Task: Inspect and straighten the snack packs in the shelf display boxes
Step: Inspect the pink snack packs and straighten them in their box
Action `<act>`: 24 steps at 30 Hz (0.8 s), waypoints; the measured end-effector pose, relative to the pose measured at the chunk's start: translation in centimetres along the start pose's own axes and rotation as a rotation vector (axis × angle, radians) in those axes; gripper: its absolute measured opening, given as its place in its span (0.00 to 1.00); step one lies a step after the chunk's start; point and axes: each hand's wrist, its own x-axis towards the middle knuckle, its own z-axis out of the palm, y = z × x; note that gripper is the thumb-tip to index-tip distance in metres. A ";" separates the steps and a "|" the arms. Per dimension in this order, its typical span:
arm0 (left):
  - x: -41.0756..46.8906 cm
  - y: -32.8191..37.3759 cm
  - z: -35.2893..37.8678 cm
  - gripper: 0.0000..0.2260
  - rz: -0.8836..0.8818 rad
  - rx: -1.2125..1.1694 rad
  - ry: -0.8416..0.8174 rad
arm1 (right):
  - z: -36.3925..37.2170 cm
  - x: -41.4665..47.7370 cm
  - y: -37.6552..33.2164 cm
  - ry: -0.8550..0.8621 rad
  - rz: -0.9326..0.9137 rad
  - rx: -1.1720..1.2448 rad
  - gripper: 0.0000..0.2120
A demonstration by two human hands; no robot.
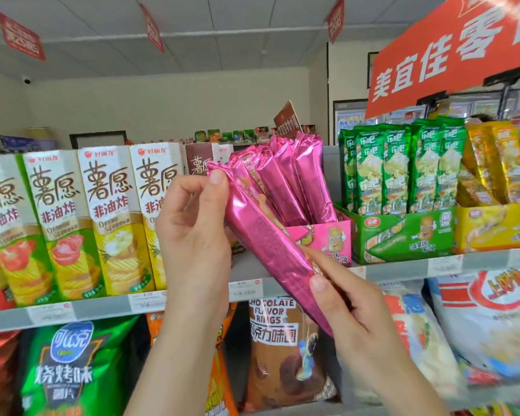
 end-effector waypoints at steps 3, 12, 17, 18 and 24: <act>-1.0 -0.1 0.5 0.12 -0.006 0.031 0.040 | -0.7 -1.0 0.2 -0.012 0.100 0.019 0.20; -3.9 -0.1 2.2 0.15 -0.205 -0.136 0.045 | -3.8 -3.5 0.2 -0.031 0.186 -0.017 0.22; -6.1 0.6 2.8 0.12 -0.277 -0.142 0.000 | -5.5 -5.9 -0.3 0.028 0.149 -0.175 0.17; -6.6 0.8 2.9 0.13 -0.268 -0.107 -0.007 | -5.8 -6.5 -0.3 0.035 0.142 -0.223 0.17; -8.7 1.3 4.0 0.07 -0.263 -0.039 0.122 | -6.9 -8.9 -0.9 0.083 0.092 -0.520 0.22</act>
